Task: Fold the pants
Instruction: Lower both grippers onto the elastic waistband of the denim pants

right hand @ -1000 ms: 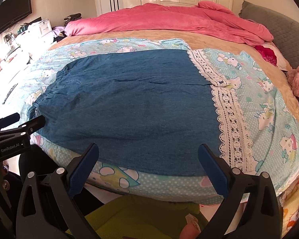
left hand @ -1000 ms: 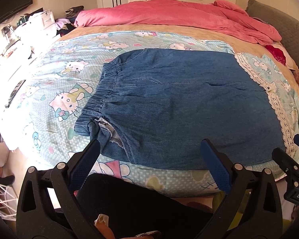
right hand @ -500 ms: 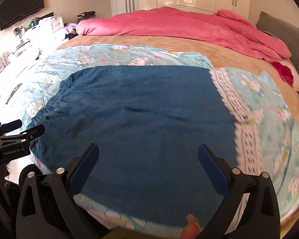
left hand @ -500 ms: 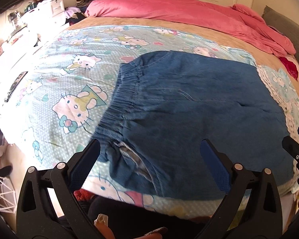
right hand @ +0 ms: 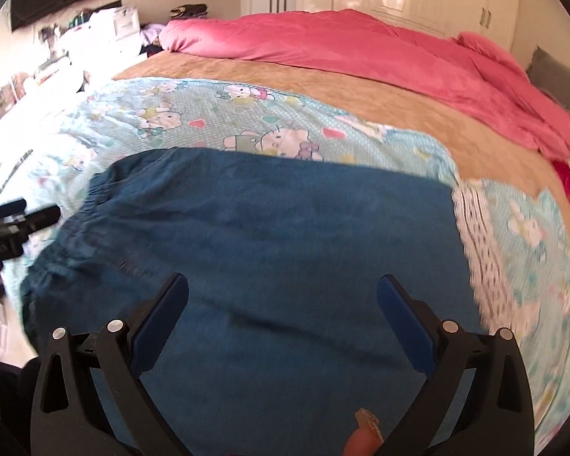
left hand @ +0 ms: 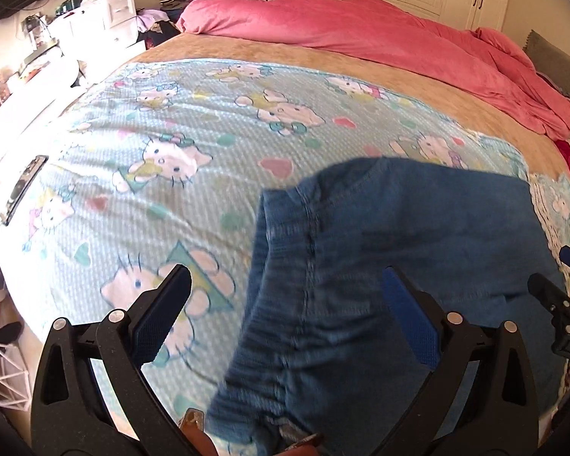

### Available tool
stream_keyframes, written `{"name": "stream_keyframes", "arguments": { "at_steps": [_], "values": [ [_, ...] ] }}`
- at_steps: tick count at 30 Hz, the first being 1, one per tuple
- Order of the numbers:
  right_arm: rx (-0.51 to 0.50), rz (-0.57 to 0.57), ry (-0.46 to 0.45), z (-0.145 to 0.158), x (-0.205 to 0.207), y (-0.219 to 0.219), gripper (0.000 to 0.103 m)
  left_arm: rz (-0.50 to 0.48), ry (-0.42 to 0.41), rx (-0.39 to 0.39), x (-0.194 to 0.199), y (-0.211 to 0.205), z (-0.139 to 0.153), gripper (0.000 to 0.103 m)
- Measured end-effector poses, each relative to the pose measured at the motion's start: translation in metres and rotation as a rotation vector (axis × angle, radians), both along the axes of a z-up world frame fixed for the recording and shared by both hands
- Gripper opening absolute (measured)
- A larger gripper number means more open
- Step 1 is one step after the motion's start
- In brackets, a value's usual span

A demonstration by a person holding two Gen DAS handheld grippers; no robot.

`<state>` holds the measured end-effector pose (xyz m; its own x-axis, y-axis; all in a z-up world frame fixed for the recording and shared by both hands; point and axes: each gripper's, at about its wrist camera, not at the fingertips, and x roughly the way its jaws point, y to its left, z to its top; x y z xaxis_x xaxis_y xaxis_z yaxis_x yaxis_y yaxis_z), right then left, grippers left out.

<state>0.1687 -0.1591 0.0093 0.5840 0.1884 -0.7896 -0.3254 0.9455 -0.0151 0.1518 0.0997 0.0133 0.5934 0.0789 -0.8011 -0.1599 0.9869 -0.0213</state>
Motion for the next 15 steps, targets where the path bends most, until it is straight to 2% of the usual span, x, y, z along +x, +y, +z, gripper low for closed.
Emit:
{"name": "stream_keyframes", "arguments": {
  "at_steps": [3, 7, 12, 15],
  "values": [
    [0.004, 0.034, 0.031, -0.005, 0.024, 0.005, 0.099, 0.003, 0.003, 0.011, 0.018, 0.008, 0.000, 0.094],
    [-0.043, 0.099, 0.015, -0.006, 0.051, 0.018, 0.099, 0.001, 0.007, 0.022, 0.036, 0.017, -0.004, 0.094],
    [-0.095, 0.175, 0.037, -0.015, 0.087, 0.037, 0.099, -0.014, 0.054, 0.047, 0.063, 0.023, -0.021, 0.094],
    [-0.129, 0.212, 0.068, -0.026, 0.109, 0.049, 0.099, -0.021, 0.050, 0.033, 0.075, 0.026, -0.029, 0.094]
  ]
}}
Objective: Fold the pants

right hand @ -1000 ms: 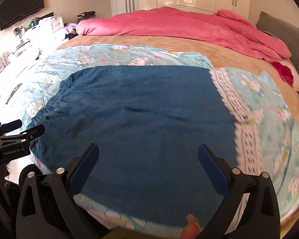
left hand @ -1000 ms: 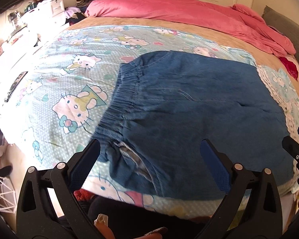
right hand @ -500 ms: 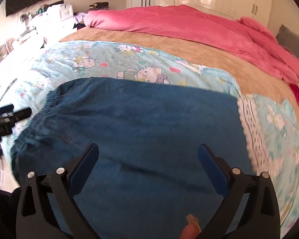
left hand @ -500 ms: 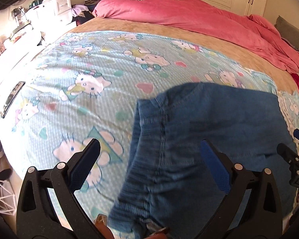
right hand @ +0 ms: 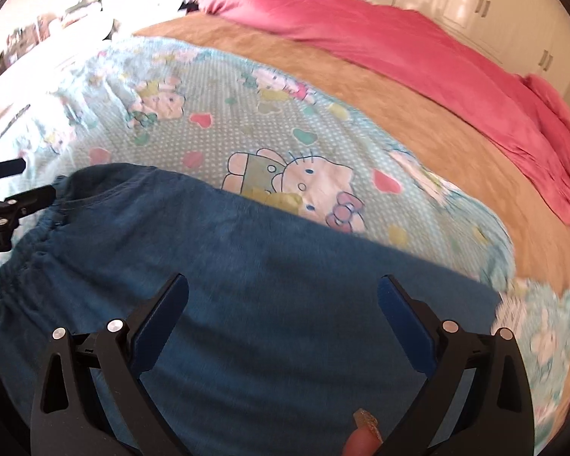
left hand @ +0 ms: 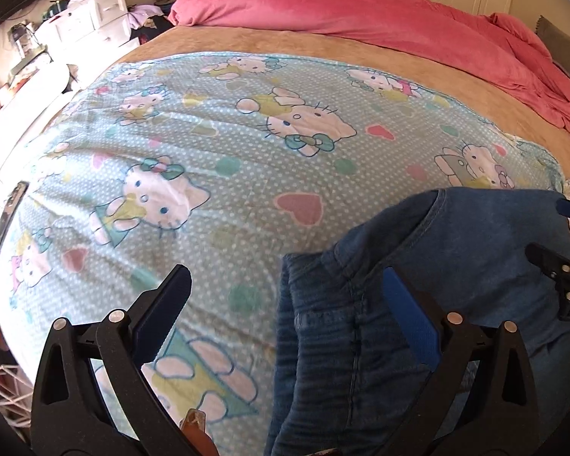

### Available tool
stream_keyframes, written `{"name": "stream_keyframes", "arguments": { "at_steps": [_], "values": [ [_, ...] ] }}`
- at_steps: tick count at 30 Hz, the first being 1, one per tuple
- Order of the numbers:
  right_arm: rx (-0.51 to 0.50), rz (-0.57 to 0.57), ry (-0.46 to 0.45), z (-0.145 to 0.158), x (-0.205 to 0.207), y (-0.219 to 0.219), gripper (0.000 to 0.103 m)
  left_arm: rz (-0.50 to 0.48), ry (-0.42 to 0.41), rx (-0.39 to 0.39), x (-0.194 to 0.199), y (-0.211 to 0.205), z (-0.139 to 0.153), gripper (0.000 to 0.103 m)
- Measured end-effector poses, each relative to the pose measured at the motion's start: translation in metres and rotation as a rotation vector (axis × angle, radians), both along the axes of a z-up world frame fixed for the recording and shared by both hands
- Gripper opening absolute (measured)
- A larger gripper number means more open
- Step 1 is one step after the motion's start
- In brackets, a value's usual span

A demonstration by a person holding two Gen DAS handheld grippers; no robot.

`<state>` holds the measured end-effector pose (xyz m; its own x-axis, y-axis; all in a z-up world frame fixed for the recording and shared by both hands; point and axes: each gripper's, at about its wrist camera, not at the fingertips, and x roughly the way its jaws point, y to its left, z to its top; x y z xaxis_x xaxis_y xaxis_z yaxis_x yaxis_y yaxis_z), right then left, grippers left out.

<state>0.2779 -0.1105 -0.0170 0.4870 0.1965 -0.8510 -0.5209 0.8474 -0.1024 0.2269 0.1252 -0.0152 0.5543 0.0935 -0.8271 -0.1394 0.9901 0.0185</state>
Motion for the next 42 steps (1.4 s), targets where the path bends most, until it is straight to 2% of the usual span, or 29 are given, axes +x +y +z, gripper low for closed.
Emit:
{"name": "stream_keyframes", "arguments": {
  "at_steps": [5, 7, 9, 10, 12, 13, 16, 17, 18, 19, 20, 22, 24, 27, 34, 38, 42],
  "values": [
    [-0.048, 0.089, 0.050, -0.017, 0.029, 0.020, 0.099, -0.025, 0.022, 0.028, 0.014, 0.000, -0.014, 0.094],
    [-0.049, 0.128, 0.085, -0.022, 0.038, 0.027, 0.099, -0.047, 0.028, 0.026, 0.018, -0.001, -0.021, 0.087],
    [-0.060, 0.168, 0.077, -0.025, 0.041, 0.036, 0.099, -0.087, 0.042, -0.031, 0.022, -0.001, -0.028, 0.060],
    [-0.067, 0.186, 0.075, -0.026, 0.043, 0.040, 0.099, -0.103, 0.042, -0.050, 0.023, -0.002, -0.030, 0.054],
    [-0.093, 0.220, 0.079, -0.031, 0.047, 0.049, 0.099, -0.135, 0.034, -0.064, 0.024, -0.005, -0.030, 0.034],
    [-0.100, 0.239, 0.095, -0.035, 0.049, 0.053, 0.099, -0.138, 0.027, -0.060, 0.023, -0.006, -0.029, 0.031],
    [-0.098, 0.260, 0.122, -0.040, 0.050, 0.058, 0.095, -0.148, 0.002, -0.075, 0.018, -0.002, -0.023, 0.028],
    [-0.076, 0.261, 0.136, -0.040, 0.050, 0.058, 0.081, -0.150, -0.012, -0.081, 0.015, -0.001, -0.019, 0.028],
    [-0.034, 0.259, 0.160, -0.038, 0.048, 0.056, 0.073, -0.152, -0.022, -0.083, 0.012, -0.001, -0.016, 0.027],
    [-0.012, 0.259, 0.167, -0.037, 0.045, 0.056, 0.055, -0.156, -0.032, -0.082, 0.010, -0.001, -0.013, 0.027],
    [0.001, 0.261, 0.164, -0.034, 0.041, 0.057, 0.033, -0.163, -0.041, -0.078, 0.007, -0.002, -0.010, 0.027],
    [0.019, 0.262, 0.162, -0.030, 0.029, 0.057, 0.009, -0.173, -0.059, -0.067, 0.001, -0.005, -0.003, 0.027],
    [0.018, 0.237, 0.127, -0.022, 0.013, 0.052, 0.005, -0.179, -0.073, -0.057, -0.004, -0.007, 0.003, 0.027],
    [0.054, 0.190, 0.091, -0.002, -0.009, 0.040, 0.004, -0.188, -0.099, -0.052, -0.012, -0.008, 0.013, 0.027],
    [0.193, 0.157, -0.038, 0.058, -0.079, 0.009, 0.004, -0.216, -0.213, -0.053, -0.053, -0.014, 0.044, 0.027],
    [0.234, 0.167, -0.091, 0.071, -0.125, 0.002, 0.004, -0.262, -0.236, 0.001, -0.085, -0.022, 0.055, 0.027],
    [0.261, 0.177, -0.104, 0.069, -0.166, -0.002, 0.004, -0.315, -0.240, 0.055, -0.119, -0.023, 0.057, 0.027]
  ]
}}
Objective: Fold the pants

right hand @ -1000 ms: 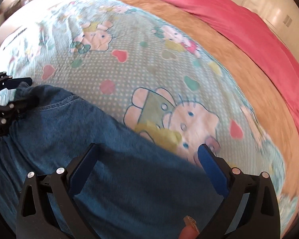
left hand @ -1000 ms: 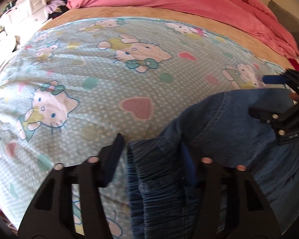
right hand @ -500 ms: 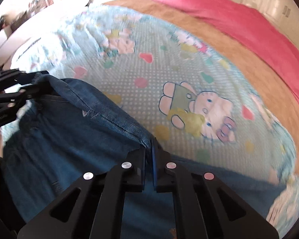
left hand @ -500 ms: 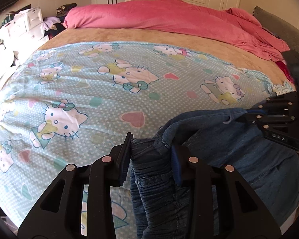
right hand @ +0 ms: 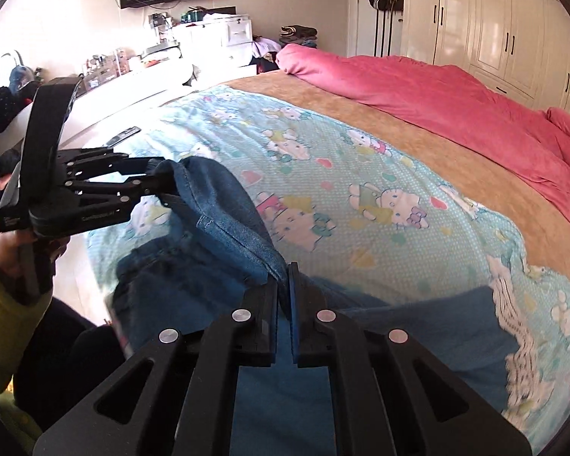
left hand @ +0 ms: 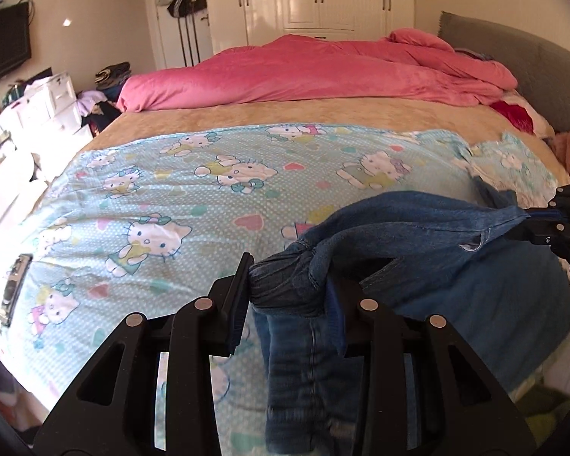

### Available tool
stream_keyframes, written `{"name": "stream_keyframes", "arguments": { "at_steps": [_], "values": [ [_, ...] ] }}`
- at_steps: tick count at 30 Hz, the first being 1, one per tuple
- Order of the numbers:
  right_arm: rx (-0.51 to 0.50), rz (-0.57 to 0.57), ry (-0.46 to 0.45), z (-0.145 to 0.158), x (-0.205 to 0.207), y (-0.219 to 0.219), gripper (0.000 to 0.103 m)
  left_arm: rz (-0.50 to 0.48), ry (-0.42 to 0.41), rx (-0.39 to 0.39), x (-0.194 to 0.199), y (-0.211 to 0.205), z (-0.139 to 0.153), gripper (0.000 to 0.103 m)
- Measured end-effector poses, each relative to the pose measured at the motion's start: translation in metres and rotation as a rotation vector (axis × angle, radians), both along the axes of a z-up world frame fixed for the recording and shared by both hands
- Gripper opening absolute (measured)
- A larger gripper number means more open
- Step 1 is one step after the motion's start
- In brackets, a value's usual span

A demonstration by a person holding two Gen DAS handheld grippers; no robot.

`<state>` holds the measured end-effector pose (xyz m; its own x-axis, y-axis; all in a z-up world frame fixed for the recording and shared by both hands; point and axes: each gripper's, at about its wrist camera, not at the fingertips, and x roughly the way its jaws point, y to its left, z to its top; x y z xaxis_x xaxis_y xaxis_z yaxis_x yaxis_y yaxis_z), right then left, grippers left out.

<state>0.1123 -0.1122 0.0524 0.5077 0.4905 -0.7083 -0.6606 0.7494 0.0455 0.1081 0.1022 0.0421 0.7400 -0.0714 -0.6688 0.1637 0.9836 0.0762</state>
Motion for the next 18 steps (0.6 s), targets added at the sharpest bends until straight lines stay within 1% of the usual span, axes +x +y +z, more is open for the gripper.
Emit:
{"name": "stream_keyframes", "arguments": {
  "at_steps": [3, 7, 9, 12, 14, 18],
  "values": [
    [0.002, 0.025, 0.016, -0.006, -0.026, 0.001, 0.004, -0.007, 0.009, 0.020, -0.021, 0.001, -0.005, 0.027],
    [-0.022, 0.074, 0.057, -0.020, -0.050, 0.010, 0.004, 0.001, 0.051, 0.054, -0.039, 0.002, -0.023, 0.027],
    [-0.033, 0.095, 0.077, -0.028, -0.061, 0.014, 0.004, 0.004, 0.073, 0.059, -0.046, 0.004, -0.030, 0.027],
    [-0.036, 0.123, 0.115, -0.041, -0.076, 0.019, 0.004, 0.017, 0.101, 0.063, -0.052, 0.007, -0.038, 0.028],
    [-0.047, 0.137, 0.125, -0.048, -0.084, 0.023, 0.005, 0.027, 0.110, 0.060, -0.056, 0.008, -0.040, 0.029],
    [-0.063, 0.147, 0.156, -0.061, -0.091, 0.027, 0.005, 0.041, 0.134, 0.068, -0.063, 0.010, -0.047, 0.033]
  ]
}}
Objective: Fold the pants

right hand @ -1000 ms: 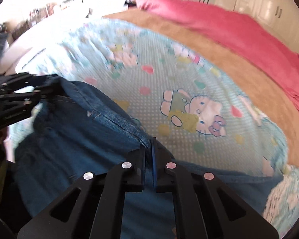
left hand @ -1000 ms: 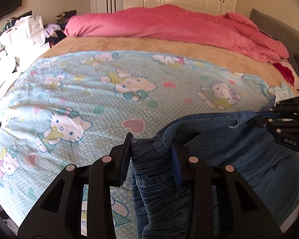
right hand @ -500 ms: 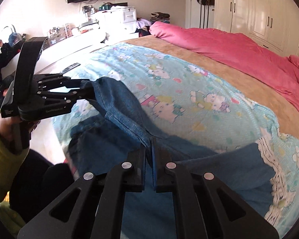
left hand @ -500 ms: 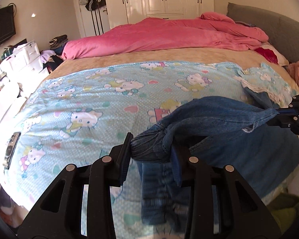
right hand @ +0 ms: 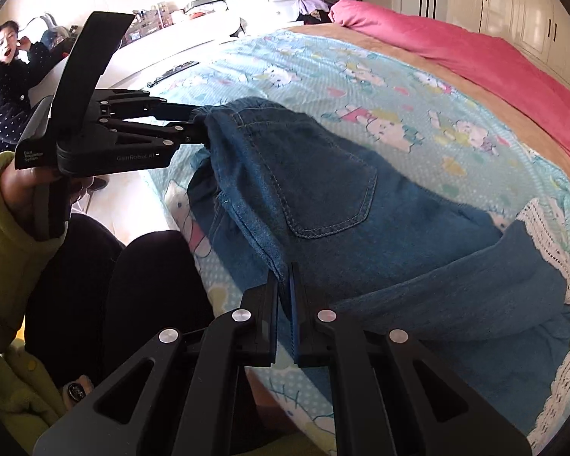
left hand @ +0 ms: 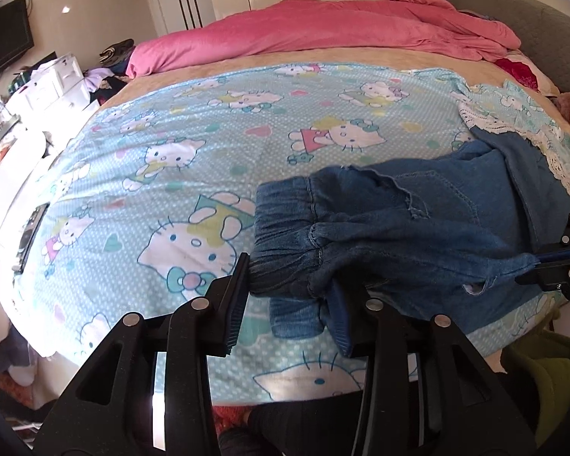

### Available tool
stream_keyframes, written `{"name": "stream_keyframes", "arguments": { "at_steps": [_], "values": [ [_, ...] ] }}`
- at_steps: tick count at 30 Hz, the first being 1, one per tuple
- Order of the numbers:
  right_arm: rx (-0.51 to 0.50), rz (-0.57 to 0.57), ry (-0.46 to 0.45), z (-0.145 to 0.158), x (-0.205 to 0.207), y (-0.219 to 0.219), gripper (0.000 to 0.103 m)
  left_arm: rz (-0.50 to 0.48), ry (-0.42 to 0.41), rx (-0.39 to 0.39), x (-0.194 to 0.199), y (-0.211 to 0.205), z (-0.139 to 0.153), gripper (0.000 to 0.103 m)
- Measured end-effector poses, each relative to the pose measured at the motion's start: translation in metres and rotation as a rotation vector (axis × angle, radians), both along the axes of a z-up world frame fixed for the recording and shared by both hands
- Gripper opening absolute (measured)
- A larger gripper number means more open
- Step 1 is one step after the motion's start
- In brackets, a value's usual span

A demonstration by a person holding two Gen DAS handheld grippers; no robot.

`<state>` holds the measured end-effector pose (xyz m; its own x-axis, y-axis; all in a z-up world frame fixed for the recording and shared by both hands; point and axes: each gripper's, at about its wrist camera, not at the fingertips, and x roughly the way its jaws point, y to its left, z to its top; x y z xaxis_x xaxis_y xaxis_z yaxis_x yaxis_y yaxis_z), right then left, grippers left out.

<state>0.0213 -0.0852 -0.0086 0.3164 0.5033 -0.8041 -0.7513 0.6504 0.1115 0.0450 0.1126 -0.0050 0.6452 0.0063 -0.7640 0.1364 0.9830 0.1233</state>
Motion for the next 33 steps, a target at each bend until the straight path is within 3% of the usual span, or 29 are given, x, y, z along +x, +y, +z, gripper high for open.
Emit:
{"name": "stream_keyframes", "arguments": {
  "at_steps": [9, 13, 16, 21, 28, 33],
  "values": [
    [0.000, -0.012, 0.023, -0.011, -0.001, 0.001, 0.008, 0.055, 0.055, -0.074, -0.013, 0.018, -0.006, 0.045],
    [-0.003, -0.005, 0.019, -0.011, -0.002, 0.004, 0.010, 0.073, 0.055, -0.105, -0.024, 0.025, -0.002, 0.045],
    [-0.002, 0.002, 0.025, -0.012, -0.005, 0.004, 0.011, 0.092, 0.036, -0.062, -0.035, 0.024, 0.003, 0.042],
    [-0.003, 0.003, 0.045, -0.016, -0.007, 0.004, 0.011, 0.089, 0.006, -0.099, -0.043, 0.021, 0.019, 0.041],
    [0.004, 0.023, 0.063, -0.015, -0.011, 0.005, 0.018, 0.006, 0.007, -0.243, -0.019, -0.015, 0.030, 0.040],
    [0.051, 0.018, 0.064, 0.003, -0.014, -0.004, 0.031, 0.003, 0.073, -0.069, -0.002, -0.040, -0.002, 0.038]
  ]
}}
